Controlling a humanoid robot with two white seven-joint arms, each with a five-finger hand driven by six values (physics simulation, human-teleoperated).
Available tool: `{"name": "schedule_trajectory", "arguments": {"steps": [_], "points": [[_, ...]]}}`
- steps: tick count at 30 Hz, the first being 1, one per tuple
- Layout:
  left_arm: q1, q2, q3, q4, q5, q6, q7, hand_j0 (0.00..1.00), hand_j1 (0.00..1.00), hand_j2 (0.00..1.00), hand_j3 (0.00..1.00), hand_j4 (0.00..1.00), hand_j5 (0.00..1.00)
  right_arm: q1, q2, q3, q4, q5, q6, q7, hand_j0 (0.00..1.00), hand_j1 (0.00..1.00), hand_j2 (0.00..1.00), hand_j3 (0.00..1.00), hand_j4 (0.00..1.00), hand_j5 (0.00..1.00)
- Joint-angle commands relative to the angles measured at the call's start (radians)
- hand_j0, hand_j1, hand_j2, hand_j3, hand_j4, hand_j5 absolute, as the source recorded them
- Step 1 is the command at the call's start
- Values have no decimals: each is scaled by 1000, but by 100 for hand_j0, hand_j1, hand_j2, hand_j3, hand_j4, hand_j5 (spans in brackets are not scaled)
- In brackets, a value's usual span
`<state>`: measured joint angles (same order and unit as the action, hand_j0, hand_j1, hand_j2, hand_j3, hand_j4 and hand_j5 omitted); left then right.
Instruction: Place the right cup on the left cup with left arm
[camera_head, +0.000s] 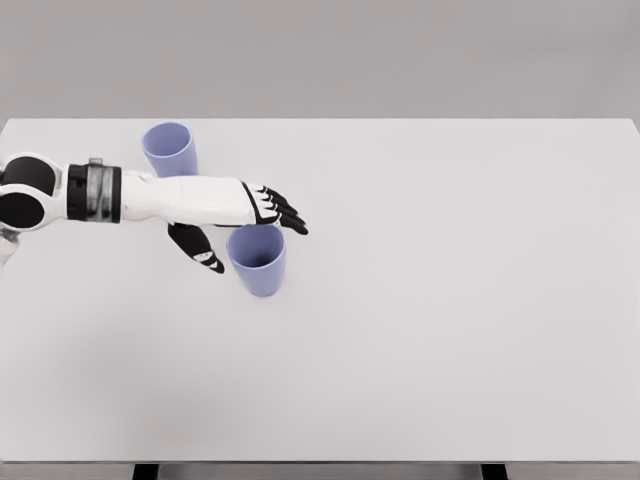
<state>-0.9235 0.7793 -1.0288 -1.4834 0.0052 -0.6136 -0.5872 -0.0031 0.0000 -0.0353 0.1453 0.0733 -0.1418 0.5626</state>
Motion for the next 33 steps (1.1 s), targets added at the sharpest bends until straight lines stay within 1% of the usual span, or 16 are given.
{"name": "schedule_trajectory", "arguments": {"steps": [1,9,11,12,20,22,24,33], "points": [[0,0,3,0,7,3,4,100,100,100,100,100,100,0,0,0,-1,2,-1,0,100,100,100,100,100,100],[3,8,3,8,6,3,4,100,100,100,100,100,100,0,0,0,0,0,-1,0,100,100,100,100,100,100],[5,-3,1,32,-1,3,4,100,100,100,100,100,100,0,0,0,0,2,-1,0,100,100,100,100,100,100],[5,-3,4,34,-14,3,6,100,100,100,100,100,100,0,0,0,0,0,-1,0,100,100,100,100,100,100],[6,-38,1,37,-24,3,6,100,100,100,100,100,100,0,0,0,0,2,-1,0,100,100,100,100,100,100],[21,-38,3,38,-22,3,6,100,100,100,100,100,100,0,0,0,0,2,-1,0,100,100,100,100,100,100],[26,-37,3,58,-28,3,6,100,100,100,100,100,100,0,0,0,0,2,-1,0,100,100,100,100,100,100],[26,-40,4,60,-34,3,6,100,100,100,100,100,100,0,0,0,-1,0,-1,0,100,100,100,100,100,100]]}}
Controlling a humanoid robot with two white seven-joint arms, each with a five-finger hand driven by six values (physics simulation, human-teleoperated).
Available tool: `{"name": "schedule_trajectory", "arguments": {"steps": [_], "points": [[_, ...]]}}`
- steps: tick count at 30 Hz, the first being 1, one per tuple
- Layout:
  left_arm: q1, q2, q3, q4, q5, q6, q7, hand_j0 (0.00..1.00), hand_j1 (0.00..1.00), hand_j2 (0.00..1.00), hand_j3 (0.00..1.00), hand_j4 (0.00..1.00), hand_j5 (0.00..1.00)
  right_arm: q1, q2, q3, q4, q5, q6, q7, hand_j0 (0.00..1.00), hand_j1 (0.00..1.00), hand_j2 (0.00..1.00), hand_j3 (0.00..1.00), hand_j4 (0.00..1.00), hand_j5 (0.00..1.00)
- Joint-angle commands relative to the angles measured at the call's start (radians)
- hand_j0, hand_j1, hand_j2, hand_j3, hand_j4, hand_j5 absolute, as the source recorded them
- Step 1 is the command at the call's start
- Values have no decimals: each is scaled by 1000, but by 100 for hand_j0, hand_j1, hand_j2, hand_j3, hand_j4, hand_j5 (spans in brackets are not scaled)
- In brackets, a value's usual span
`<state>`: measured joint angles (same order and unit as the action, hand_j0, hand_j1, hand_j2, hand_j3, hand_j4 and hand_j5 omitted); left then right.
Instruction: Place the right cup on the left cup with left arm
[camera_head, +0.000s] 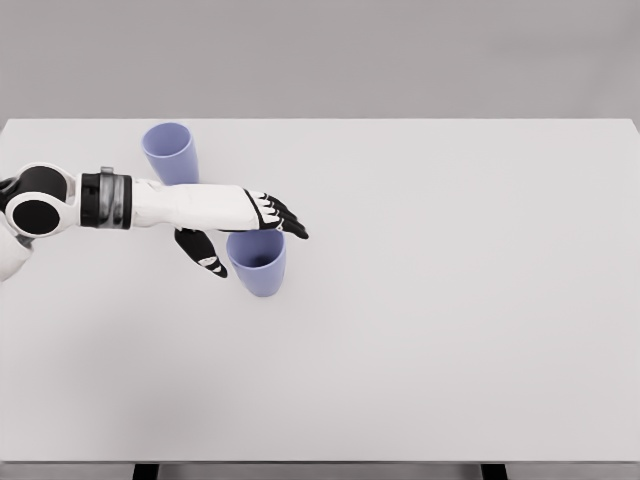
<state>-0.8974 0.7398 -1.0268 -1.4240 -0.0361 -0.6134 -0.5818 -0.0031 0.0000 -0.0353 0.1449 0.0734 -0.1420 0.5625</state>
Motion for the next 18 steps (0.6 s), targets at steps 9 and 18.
{"name": "schedule_trajectory", "arguments": {"steps": [9,18], "points": [[0,-7,2,0,7,3,0,100,100,100,100,100,100,0,0,0,-1,2,1,0,100,100,100,100,100,100],[0,-8,2,13,-13,3,0,100,100,100,100,100,100,0,0,0,1,2,1,0,100,100,100,100,100,100]]}}
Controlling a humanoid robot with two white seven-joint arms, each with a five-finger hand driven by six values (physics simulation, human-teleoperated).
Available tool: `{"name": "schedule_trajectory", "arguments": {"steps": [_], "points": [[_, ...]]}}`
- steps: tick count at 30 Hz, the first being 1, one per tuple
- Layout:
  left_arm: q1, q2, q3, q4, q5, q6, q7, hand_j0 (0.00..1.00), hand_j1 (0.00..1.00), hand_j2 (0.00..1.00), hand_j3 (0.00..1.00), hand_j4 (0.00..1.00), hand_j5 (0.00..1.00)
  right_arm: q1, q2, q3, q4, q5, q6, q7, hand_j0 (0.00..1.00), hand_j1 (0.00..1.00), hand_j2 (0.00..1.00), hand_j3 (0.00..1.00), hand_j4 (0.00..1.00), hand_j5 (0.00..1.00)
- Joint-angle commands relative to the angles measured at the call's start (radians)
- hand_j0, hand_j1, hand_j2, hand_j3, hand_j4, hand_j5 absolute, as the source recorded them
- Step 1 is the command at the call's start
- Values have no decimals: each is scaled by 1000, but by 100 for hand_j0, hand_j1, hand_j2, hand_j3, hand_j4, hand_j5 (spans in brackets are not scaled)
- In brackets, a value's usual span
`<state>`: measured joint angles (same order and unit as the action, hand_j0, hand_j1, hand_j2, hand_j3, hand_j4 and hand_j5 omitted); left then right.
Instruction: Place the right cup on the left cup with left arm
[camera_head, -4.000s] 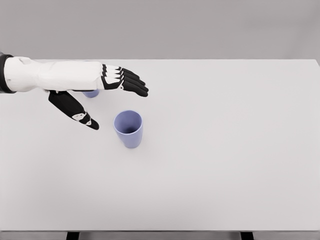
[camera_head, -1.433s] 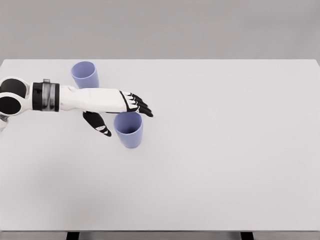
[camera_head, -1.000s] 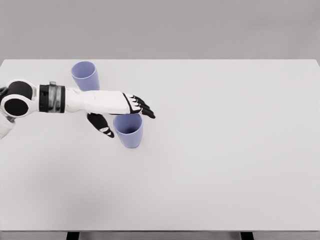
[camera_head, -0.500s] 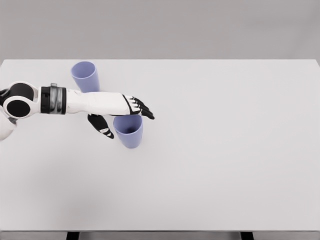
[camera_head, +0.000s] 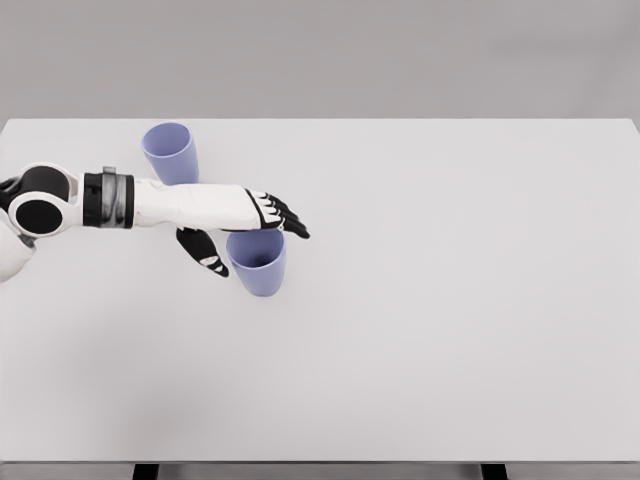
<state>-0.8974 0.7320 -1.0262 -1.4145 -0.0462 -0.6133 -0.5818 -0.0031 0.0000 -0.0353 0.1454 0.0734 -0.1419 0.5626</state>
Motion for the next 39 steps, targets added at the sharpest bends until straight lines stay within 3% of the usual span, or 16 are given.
{"name": "schedule_trajectory", "arguments": {"steps": [1,13,17,20,22,29,35,39], "points": [[0,0,2,2,-20,2,0,100,100,100,100,100,100,0,0,0,-1,2,-1,0,100,100,100,100,100,100],[9,-20,3,2,-32,2,0,100,100,100,100,100,100,0,0,0,0,0,-1,0,100,100,100,100,100,100],[15,-19,3,3,-32,2,0,92,92,92,92,92,92,0,0,0,0,2,-1,0,100,100,100,100,100,100],[17,-17,3,5,-29,2,0,70,70,70,70,70,70,0,0,0,-1,2,-1,0,100,100,100,100,100,100],[17,-14,3,5,-26,2,2,62,62,62,62,62,62,0,0,0,0,2,1,0,100,100,100,100,100,100],[18,-8,25,8,-17,2,2,60,60,60,60,60,60,0,0,0,0,0,-1,0,100,100,100,100,100,100],[15,1,23,-18,42,2,0,55,55,55,55,55,55,0,0,0,0,2,-1,0,100,100,100,100,100,100],[-12,106,25,-70,115,2,-1,56,56,56,56,56,56,0,0,0,0,0,-1,0,100,100,100,100,100,100]]}}
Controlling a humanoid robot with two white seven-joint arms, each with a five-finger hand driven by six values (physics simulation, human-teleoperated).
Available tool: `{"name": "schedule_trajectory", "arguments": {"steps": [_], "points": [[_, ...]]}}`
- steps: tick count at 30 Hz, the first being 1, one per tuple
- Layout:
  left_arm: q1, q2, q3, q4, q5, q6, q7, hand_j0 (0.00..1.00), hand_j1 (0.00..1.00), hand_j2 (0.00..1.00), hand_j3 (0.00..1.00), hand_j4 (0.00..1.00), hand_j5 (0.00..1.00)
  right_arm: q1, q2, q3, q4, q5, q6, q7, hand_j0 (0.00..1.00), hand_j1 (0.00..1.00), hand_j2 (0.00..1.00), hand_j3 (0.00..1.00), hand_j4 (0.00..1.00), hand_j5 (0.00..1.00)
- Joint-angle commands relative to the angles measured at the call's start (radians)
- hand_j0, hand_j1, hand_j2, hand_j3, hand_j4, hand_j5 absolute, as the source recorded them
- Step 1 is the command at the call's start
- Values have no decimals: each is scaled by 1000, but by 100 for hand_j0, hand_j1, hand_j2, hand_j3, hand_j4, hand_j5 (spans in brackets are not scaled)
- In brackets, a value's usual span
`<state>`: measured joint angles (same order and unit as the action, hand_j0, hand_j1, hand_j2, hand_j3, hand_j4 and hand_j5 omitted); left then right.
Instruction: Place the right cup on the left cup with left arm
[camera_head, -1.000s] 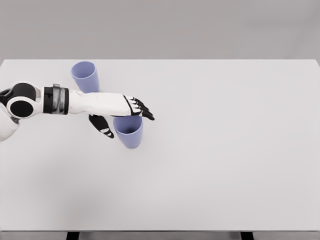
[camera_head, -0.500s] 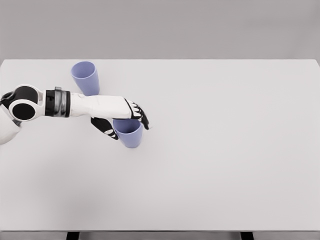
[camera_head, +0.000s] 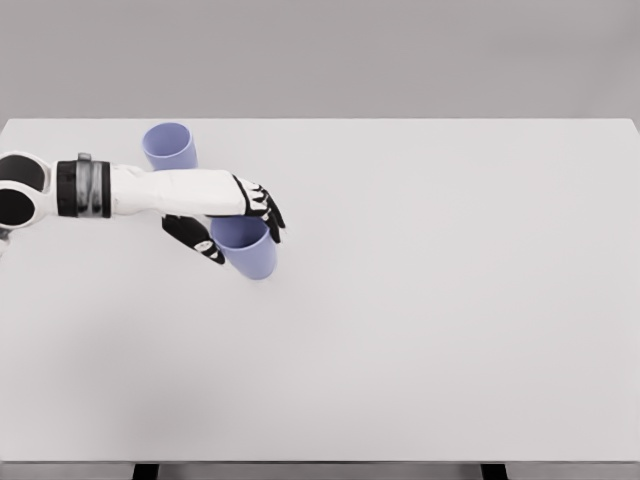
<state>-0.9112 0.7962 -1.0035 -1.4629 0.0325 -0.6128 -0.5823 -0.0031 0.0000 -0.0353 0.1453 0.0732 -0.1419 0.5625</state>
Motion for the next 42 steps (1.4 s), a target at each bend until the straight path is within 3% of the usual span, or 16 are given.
{"name": "schedule_trajectory", "arguments": {"steps": [1,12,20,32,37,42], "points": [[-2,54,2,-24,47,2,-1,56,56,56,56,56,56,0,0,0,0,2,-1,0,100,100,100,100,100,100],[-106,175,-1,-5,159,2,-4,56,56,56,56,56,56,0,0,0,0,2,-1,0,100,100,100,100,100,100],[-169,210,-12,59,168,2,-10,56,56,56,56,56,56,0,0,0,0,2,-1,0,100,100,100,100,100,100],[-265,201,-58,161,158,2,-29,56,56,56,56,56,56,0,0,0,0,0,-1,0,100,100,100,100,100,100],[-322,163,-107,236,158,2,-29,57,57,57,57,57,57,0,0,0,0,0,-1,0,100,100,100,100,100,100],[-344,118,-107,300,156,2,-29,57,57,57,57,57,57,0,0,0,0,0,-1,0,100,100,100,100,100,100]]}}
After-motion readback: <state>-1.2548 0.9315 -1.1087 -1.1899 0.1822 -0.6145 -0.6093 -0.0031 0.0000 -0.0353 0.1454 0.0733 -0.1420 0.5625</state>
